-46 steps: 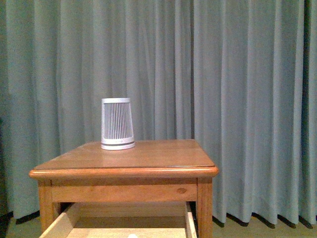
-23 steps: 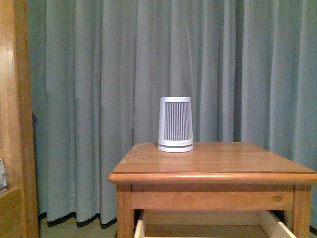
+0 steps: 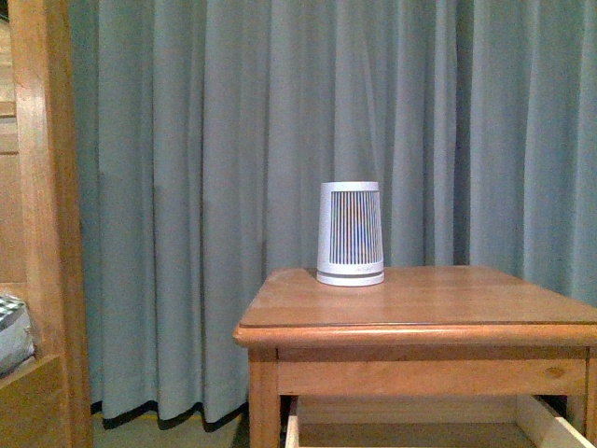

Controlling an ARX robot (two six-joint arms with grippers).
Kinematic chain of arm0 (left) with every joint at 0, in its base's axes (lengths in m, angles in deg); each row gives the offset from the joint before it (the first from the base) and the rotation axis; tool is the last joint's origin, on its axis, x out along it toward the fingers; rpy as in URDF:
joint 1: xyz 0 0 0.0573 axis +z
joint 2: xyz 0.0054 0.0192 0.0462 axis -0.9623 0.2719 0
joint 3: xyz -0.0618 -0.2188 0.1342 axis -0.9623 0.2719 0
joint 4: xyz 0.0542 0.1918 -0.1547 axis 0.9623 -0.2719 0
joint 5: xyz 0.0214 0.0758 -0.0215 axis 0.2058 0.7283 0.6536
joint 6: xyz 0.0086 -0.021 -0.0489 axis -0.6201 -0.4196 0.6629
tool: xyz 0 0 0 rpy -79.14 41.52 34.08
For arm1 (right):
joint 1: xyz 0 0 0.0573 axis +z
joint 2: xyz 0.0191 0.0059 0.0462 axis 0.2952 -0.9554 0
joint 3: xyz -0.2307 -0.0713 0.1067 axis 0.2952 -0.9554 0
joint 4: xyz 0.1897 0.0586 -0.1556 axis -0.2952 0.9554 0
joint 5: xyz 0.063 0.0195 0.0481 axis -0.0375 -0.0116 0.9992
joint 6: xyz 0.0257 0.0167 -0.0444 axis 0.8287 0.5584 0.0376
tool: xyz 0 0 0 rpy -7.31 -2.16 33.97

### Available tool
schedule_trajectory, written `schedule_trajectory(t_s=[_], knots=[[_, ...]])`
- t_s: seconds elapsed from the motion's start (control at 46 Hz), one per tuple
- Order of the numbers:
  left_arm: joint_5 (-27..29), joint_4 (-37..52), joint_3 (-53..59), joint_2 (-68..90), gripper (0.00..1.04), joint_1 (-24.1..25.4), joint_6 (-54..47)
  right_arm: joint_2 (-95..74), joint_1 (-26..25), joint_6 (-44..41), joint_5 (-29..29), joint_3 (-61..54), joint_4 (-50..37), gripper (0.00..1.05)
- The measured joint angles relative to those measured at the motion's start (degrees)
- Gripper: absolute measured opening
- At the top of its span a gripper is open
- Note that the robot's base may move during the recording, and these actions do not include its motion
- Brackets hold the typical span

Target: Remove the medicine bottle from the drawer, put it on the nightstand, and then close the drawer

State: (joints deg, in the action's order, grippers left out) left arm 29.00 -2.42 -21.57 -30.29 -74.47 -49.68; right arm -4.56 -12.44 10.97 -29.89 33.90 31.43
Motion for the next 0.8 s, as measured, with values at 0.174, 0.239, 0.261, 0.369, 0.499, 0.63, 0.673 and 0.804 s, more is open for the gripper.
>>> schedule_trajectory(t_s=[0.174, 0.239, 0.261, 0.369, 0.499, 0.63, 0.673, 0.804], knots=[[0.0, 0.0, 0.0, 0.0, 0.98, 0.0, 0.0, -25.3, 0.7, 0.6, 0.9, 15.1, -3.6, 0.98], [0.0, 0.0, 0.0, 0.0, 0.98, 0.0, 0.0, -33.0, 0.8, 0.7, 1.7, 20.8, -0.9, 0.98], [0.0, 0.0, 0.0, 0.0, 0.98, 0.0, 0.0, -35.2, 0.9, 0.8, 1.7, 22.5, -0.1, 0.98], [0.0, 0.0, 0.0, 0.0, 0.98, 0.0, 0.0, -44.2, 1.1, 0.7, 1.8, 29.7, 3.0, 0.98], [0.0, 0.0, 0.0, 0.0, 0.98, 0.0, 0.0, -55.7, 1.3, 0.6, 1.4, 40.0, 7.7, 0.98], [0.0, 0.0, 0.0, 0.0, 0.98, 0.0, 0.0, -66.8, 1.7, 0.7, 2.5, 50.5, 14.7, 0.98], [0.0, 0.0, 0.0, 0.0, 0.98, 0.0, 0.0, -70.6, 2.0, 0.5, 2.5, 53.7, 16.8, 0.98], [0.0, 0.0, 0.0, 0.0, 0.98, 0.0, 0.0, -78.7, 2.7, 0.3, 1.7, 59.7, 18.1, 0.98]])
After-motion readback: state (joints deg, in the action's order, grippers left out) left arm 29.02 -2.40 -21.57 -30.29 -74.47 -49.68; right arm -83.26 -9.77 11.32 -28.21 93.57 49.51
